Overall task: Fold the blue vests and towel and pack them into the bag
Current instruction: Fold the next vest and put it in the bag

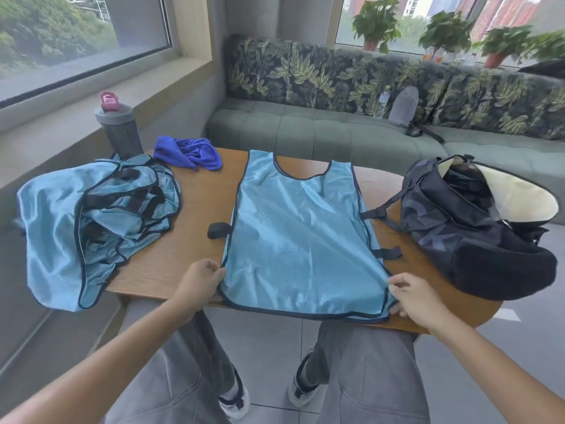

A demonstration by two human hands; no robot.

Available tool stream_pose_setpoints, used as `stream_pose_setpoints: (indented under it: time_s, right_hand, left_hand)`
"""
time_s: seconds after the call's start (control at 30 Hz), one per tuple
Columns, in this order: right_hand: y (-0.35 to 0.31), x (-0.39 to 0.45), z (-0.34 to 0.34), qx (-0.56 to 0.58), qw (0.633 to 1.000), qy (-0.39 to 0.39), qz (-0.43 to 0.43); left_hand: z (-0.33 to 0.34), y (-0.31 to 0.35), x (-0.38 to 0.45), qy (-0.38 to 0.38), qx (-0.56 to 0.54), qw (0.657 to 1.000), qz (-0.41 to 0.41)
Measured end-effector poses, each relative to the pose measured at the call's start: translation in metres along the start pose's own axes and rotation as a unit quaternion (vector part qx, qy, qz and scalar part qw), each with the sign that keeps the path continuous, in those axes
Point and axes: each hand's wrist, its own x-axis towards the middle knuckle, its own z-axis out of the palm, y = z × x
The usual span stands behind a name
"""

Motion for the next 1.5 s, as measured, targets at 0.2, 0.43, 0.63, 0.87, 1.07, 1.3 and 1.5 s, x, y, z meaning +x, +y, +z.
stream_pose_setpoints:
  time_s: [0.2, 0.43, 0.63, 0.87, 1.07, 1.3, 1.5]
  right_hand:
    - [-0.002, 0.001, 0.003, -0.015, 0.999, 0.035, -0.013]
    - [-0.01, 0.02, 0.017, -0.083, 0.989, 0.067, 0.102]
    - [-0.022, 0.025, 0.027, -0.015, 0.996, 0.016, 0.084]
    - [-0.011, 0.024, 0.019, 0.299, 0.948, -0.04, 0.096]
    - [0.008, 0.014, 0.009, 0.253, 0.961, -0.019, 0.107]
    - [0.019, 0.003, 0.001, 0.076, 0.994, 0.011, 0.072]
    - [0.001, 0.003, -0.009, -0.237, 0.966, 0.098, -0.037]
  left_hand:
    - [0.007, 0.004, -0.01, -0.007, 0.058, 0.994, 0.095]
    - [0.007, -0.001, 0.041, 0.055, 0.131, 0.99, -0.012]
    - [0.012, 0.019, 0.05, -0.013, 0.093, 0.996, 0.01]
    - [-0.008, 0.026, 0.022, -0.159, -0.216, 0.963, -0.032]
    - [-0.02, 0.01, 0.012, -0.019, -0.044, 0.999, -0.027]
    - [-0.019, -0.005, 0.003, 0.042, 0.177, 0.978, 0.105]
    - [-0.018, 0.011, 0.009, 0.099, 0.382, 0.886, 0.243]
